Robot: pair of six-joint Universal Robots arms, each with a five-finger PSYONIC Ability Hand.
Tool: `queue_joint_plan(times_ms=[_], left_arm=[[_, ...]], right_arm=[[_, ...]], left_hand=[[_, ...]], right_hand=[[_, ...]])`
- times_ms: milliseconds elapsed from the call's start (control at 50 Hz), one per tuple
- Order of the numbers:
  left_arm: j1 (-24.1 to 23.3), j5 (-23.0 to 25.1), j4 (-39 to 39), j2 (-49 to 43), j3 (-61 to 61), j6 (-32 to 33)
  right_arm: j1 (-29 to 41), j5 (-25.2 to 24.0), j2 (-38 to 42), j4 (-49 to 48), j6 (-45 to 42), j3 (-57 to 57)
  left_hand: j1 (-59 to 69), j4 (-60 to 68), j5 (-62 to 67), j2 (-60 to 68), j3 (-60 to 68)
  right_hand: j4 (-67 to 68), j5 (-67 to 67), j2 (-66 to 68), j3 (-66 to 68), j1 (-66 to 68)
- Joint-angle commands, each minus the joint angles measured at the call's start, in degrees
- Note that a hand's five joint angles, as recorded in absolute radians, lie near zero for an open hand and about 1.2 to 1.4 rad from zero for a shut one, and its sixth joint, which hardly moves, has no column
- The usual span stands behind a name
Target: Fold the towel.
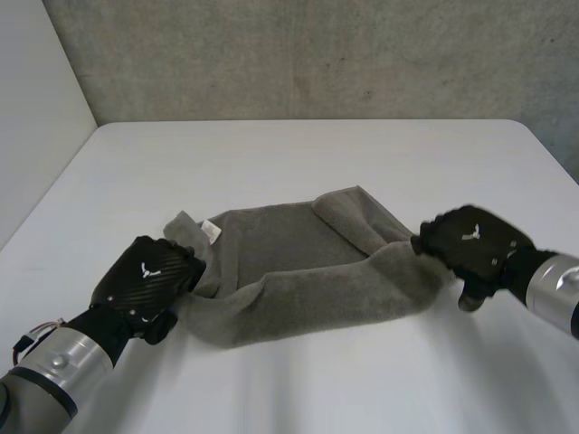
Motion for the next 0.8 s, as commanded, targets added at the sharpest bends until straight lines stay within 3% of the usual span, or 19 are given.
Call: queue_joint_plan(times_ms=[20,100,200,280,520,660,760,800], left_arm=[[-0.2,-0.9,-3.4,2.3,1.6,-0.1],[-0.7,-1.0,-3.5,3.4,2.7,-0.4],[-1.1,-1.2,-3.6,3.8,4.2,-0.6],[-1.3,-1.9,-3.9,3.2,4.7,-0.6],[-2.3,-5.2,-12.1,-0.1,6.8,-0.4],[-2.1,-5.2,-14.4,-2.7,7.0,0.0],[-2.1,-5.6,-14.5,-4.2,7.2,0.1],[-2.1,-6.5,-14.2,-4.3,8.0,0.1]], right_arm=[[0.7,1.0,0.2,-1.0,12.2,-6.5],[2.2,2.6,2.5,-1.3,14.2,-9.5],[5.4,7.4,11.0,-1.8,14.4,-17.6],[5.5,8.5,16.2,-1.1,14.6,-23.0],[5.8,7.8,36.4,16.3,13.7,-46.2],[5.7,7.2,41.1,19.1,13.4,-50.3],[6.3,7.7,43.1,19.2,13.4,-51.6],[6.4,7.7,43.3,19.2,13.4,-51.9]], left_hand=[[-15.5,-15.3,-26.4,-14.6,-16.1],[-20.7,-20.6,-31.7,-19.8,-21.3],[-22.4,-22.2,-33.4,-21.5,-23.0],[-22.7,-22.6,-33.7,-21.8,-23.4],[-28.3,-28.1,-39.2,-27.4,-28.9],[-27.1,-27.0,-38.1,-26.2,-27.7],[-17.2,-17.0,-28.1,-16.3,-17.8],[1.4,1.5,-9.6,2.3,0.8]], right_hand=[[-3.2,-0.9,-3.4,-3.3,-2.8],[-2.8,-0.6,-3.0,-2.9,-2.5],[-2.2,0.1,-2.4,-2.3,-1.8],[-1.8,0.4,-2.0,-1.9,-1.5],[-3.3,-1.1,-3.5,-3.4,-3.0],[-4.0,-1.8,-4.2,-4.1,-3.7],[-2.0,0.2,-2.2,-2.1,-1.7],[0.4,2.6,0.2,0.3,0.7]])
